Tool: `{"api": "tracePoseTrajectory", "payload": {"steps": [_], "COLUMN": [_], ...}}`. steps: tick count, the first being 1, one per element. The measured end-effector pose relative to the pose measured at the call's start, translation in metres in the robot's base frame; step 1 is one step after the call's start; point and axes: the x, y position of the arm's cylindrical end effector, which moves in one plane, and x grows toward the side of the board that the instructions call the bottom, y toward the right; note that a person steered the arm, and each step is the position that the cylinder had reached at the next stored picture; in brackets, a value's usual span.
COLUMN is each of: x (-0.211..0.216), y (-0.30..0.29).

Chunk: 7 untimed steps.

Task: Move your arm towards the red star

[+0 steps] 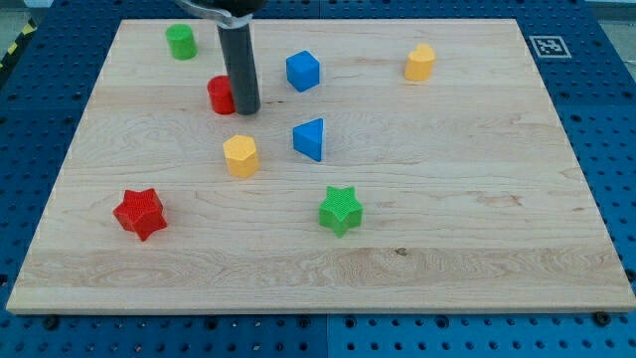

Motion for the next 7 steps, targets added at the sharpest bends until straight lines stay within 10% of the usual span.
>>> {"api": "tracePoseTrajectory", "payload": {"steps": [3, 7], "x": [-0.003, 0.186], "y": [-0.042, -0.191]}}
